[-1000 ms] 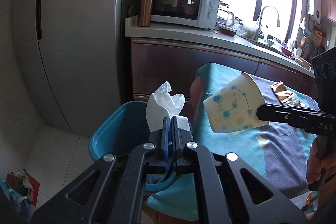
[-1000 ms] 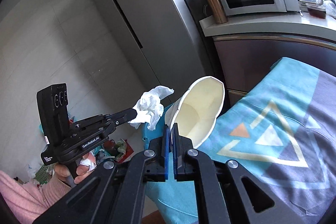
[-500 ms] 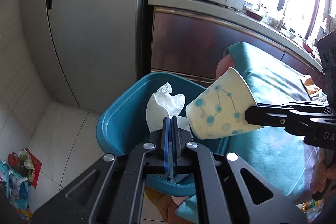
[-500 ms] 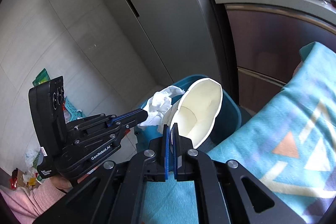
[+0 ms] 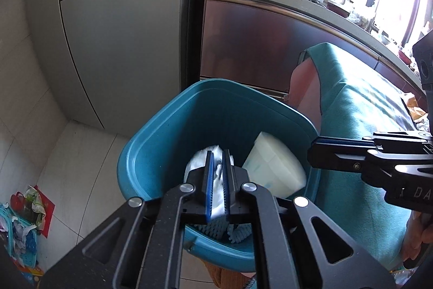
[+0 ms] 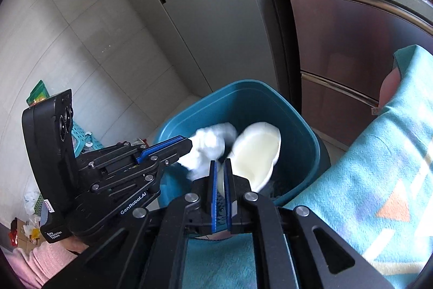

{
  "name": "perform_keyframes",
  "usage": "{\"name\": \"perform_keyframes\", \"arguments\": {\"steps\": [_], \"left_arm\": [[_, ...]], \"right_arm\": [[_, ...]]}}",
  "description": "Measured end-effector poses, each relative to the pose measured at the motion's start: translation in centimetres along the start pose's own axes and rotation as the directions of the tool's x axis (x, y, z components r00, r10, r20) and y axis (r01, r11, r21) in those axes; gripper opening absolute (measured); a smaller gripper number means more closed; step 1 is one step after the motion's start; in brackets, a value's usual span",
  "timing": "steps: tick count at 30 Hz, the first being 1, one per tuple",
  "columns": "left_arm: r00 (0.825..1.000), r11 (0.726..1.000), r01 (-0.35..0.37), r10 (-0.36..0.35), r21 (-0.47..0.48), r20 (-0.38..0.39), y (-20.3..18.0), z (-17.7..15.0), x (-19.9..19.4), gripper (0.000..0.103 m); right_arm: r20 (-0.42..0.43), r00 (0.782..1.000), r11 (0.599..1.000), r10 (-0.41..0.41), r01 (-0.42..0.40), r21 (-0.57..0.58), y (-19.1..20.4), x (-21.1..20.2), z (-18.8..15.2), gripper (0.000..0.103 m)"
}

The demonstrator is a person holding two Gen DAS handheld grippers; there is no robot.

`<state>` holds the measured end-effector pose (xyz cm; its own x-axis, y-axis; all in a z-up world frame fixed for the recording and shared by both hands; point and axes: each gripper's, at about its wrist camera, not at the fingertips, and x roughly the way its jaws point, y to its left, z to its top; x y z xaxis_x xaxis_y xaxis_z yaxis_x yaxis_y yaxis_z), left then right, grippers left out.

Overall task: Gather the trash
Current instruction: 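Carry tissue and cup to the teal bin and open both tools, then move both tools back over the table toward the brown paper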

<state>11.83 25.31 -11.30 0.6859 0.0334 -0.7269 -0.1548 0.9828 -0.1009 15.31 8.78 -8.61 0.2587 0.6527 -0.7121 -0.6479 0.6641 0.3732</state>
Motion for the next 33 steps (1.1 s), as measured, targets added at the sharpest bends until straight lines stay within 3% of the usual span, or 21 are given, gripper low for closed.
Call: {"name": "perform_keyframes", "arguments": {"steps": [5,12,20,26,33], "left_arm": [[1.0,1.0,0.006,-0.006,-0.015,-0.001,0.0,-0.1,0.1,0.013],[0.997,0.999,0.036,-0.037,0.012,0.064,-1.4,0.1,-2.6,0.021],[0.974,0.983,0.152,-0.166,0.101,0.156,-6.4,0.8,-6.9,0.031],[0.937,0.932,0.277,-0.316,0.234,0.15,-13.3,0.6,-8.9,0.034],[0.89,0.841,0.39,-0.448,0.374,0.08,-22.4,-0.9,-9.8,0.036]], "right_arm": [[0.026,1.0,1.0,-0.006,0.006,0.0,-0.1,-1.4,-0.7,0.012],[0.1,0.995,1.0,0.004,-0.001,-0.026,-0.1,-5.5,-2.1,0.016],[0.23,0.973,1.0,-0.015,0.015,0.003,-1.8,-13.3,-5.4,0.024],[0.325,0.94,0.991,-0.109,0.079,0.105,-5.0,-19.7,-9.0,0.024],[0.384,0.871,0.934,-0.307,0.197,0.299,-10.1,-27.3,-15.5,0.028]]}}
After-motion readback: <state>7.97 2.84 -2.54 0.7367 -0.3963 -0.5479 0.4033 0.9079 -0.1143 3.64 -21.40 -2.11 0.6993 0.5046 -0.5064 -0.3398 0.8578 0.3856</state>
